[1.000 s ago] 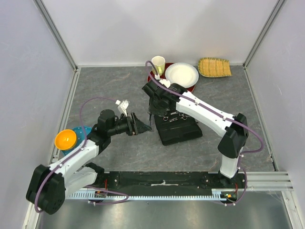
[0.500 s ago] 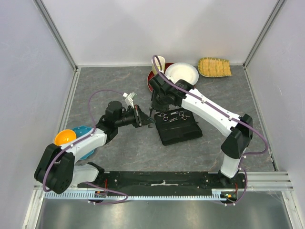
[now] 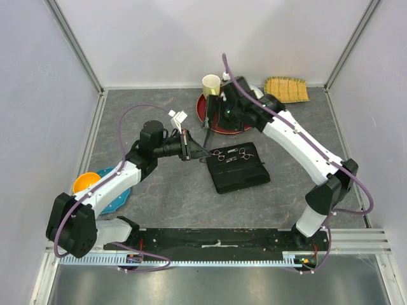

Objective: Sort the hair-cutting tools

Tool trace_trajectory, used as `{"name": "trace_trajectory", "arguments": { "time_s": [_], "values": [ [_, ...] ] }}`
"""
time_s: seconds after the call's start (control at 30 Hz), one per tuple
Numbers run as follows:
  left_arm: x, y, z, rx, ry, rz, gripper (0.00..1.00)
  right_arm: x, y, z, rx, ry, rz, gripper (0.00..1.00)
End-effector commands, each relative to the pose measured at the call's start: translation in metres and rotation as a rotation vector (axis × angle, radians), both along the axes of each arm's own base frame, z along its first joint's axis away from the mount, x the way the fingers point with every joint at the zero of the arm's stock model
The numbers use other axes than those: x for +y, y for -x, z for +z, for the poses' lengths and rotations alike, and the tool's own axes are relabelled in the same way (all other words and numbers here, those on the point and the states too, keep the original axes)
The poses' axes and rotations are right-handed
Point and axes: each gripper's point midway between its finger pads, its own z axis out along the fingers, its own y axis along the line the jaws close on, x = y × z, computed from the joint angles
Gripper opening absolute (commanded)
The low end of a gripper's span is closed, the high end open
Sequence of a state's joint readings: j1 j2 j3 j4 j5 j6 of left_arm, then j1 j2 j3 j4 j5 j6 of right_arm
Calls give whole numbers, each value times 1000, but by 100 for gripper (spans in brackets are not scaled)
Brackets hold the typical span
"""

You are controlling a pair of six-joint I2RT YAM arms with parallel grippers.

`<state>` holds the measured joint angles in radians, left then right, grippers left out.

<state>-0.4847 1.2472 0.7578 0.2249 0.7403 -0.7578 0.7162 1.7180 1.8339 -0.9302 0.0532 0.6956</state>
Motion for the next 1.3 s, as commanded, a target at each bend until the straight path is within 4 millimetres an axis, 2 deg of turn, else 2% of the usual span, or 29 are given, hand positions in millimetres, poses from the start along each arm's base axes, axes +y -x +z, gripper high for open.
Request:
{"name": "trace_trajectory", "arguments": {
  "time_s": [0.0, 0.07, 0.1, 0.2, 0.27, 0.4, 0.47, 0.5, 0.6, 0.8, 1.03, 1.13, 1.27],
  "values": [
    [3, 19, 32, -120, -46, -125, 2, -4, 3, 106, -306, -118, 264, 95],
    [8, 28, 28, -107, -96, -160, 2, -9, 12, 128, -367, -138, 323, 96],
    [8, 30, 41, -139, -91, -178, 2, -15, 12, 134, -409, -121, 367, 98],
    [10, 48, 55, -170, -86, -275, 2, -19, 27, 157, -480, -147, 479, 98],
    [14, 63, 61, -213, -75, -352, 2, -14, 47, 170, -509, -200, 590, 98],
    [24, 91, 67, -232, -79, -464, 2, -11, 77, 176, -551, -240, 769, 98],
    [26, 101, 73, -269, -58, -520, 2, -10, 88, 173, -557, -249, 835, 98],
    [29, 106, 73, -259, -60, -533, 2, -7, 100, 173, -537, -285, 890, 98],
    [32, 113, 78, -289, -56, -559, 2, -3, 113, 162, -480, -338, 957, 98],
    [35, 121, 85, -310, -46, -574, 2, -6, 112, 135, -401, -305, 950, 86],
    [35, 115, 83, -299, -79, -550, 2, -4, 121, 109, -300, -333, 981, 74],
    [36, 116, 84, -297, -79, -552, 2, -5, 125, 104, -302, -334, 1008, 67],
    [37, 119, 84, -296, -73, -559, 2, -5, 124, 101, -292, -334, 1001, 51]
  ]
}}
